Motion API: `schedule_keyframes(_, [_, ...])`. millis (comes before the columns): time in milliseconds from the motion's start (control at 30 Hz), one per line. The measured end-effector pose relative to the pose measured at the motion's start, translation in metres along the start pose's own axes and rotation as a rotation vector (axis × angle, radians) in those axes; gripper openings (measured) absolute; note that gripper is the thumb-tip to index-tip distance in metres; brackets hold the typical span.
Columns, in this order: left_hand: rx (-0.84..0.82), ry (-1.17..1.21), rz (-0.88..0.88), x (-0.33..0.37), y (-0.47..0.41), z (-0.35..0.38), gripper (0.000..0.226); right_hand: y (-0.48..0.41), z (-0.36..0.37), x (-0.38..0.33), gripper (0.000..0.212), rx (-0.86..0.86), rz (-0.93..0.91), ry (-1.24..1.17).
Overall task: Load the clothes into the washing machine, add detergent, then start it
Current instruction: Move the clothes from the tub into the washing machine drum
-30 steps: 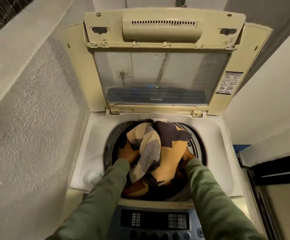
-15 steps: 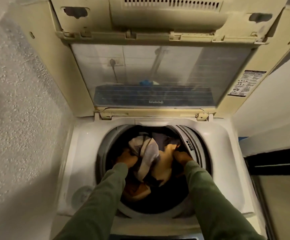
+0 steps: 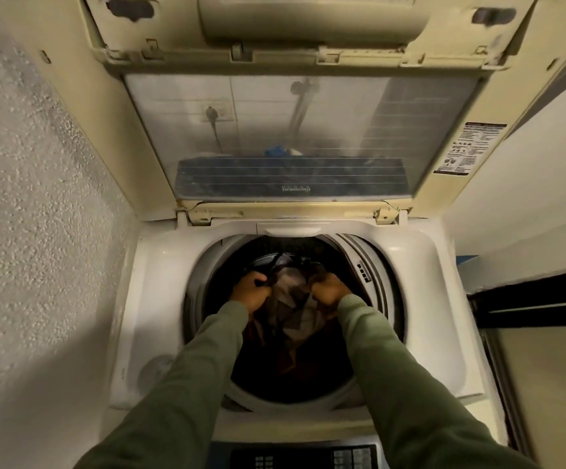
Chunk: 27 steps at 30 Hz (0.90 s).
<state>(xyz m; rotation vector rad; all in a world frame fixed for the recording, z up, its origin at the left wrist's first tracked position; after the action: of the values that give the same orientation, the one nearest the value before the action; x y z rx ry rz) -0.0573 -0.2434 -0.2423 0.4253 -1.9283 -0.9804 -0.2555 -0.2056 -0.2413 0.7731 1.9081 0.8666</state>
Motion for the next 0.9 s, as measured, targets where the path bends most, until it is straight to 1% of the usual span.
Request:
schedule_keyframes(67, [-0.005, 0.005, 0.024, 0.005, 0.01, -0.001, 0.035, 0.01, -0.003, -0.003, 0.023, 0.01, -0.036, 0.049])
schedule_keyframes(100, [-0.002, 0.011, 0.035, 0.007, 0.016, -0.002, 0.034, 0.013, -0.007, -0.005, 0.021, 0.04, -0.069, 0.06])
schedule_keyframes(167, [0.013, 0.025, 0.063, 0.012, 0.031, -0.006, 0.033, 0.026, -0.015, -0.013, 0.031, 0.098, -0.144, 0.103])
schedule_keyframes(233, [0.035, 0.007, 0.119, 0.023, 0.044, -0.008, 0.031, 0.043, -0.023, -0.019, 0.032, 0.148, -0.171, 0.118])
schedule_keyframes(300, [0.041, -0.031, 0.174, 0.035, 0.059, -0.008, 0.029, 0.061, -0.031, -0.025, 0.021, 0.185, -0.209, 0.109])
schedule_keyframes(367, [0.045, -0.028, 0.233, 0.051, 0.074, -0.005, 0.022, 0.076, -0.041, -0.029, 0.007, 0.233, -0.258, 0.084])
schedule_keyframes(433, [0.049, -0.037, 0.282, 0.065, 0.087, 0.001, 0.018, 0.092, -0.052, -0.032, 0.008, 0.288, -0.313, 0.069])
schedule_keyframes(500, [0.044, -0.051, 0.324, 0.079, 0.101, 0.012, 0.021, 0.115, -0.065, -0.03, 0.008, 0.355, -0.354, 0.045])
schedule_keyframes(667, [-0.017, -0.098, 0.441, 0.11, 0.138, 0.061, 0.023, 0.156, -0.095, 0.002, 0.011, 0.457, -0.389, -0.061])
schedule_keyframes(767, [-0.06, -0.065, 0.489, 0.123, 0.158, 0.096, 0.022, 0.184, -0.122, 0.025, 0.001, 0.536, -0.421, -0.111])
schedule_keyframes(900, [-0.097, -0.1, 0.555, 0.141, 0.193, 0.151, 0.018, 0.216, -0.156, 0.066, 0.019, 0.573, -0.422, -0.228])
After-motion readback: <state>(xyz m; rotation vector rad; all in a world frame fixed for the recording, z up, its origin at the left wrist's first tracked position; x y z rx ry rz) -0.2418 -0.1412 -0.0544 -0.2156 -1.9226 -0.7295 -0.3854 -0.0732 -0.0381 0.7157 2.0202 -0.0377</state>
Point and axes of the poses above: each hand's wrist, its own y-axis away from the middle knuckle, its own z-axis out of the palm, x = y × z, the point moved 10 cm from there along -y, towards the middle knuckle, and after that the axes turned 4 degrees about y, right-handed, at the moved point
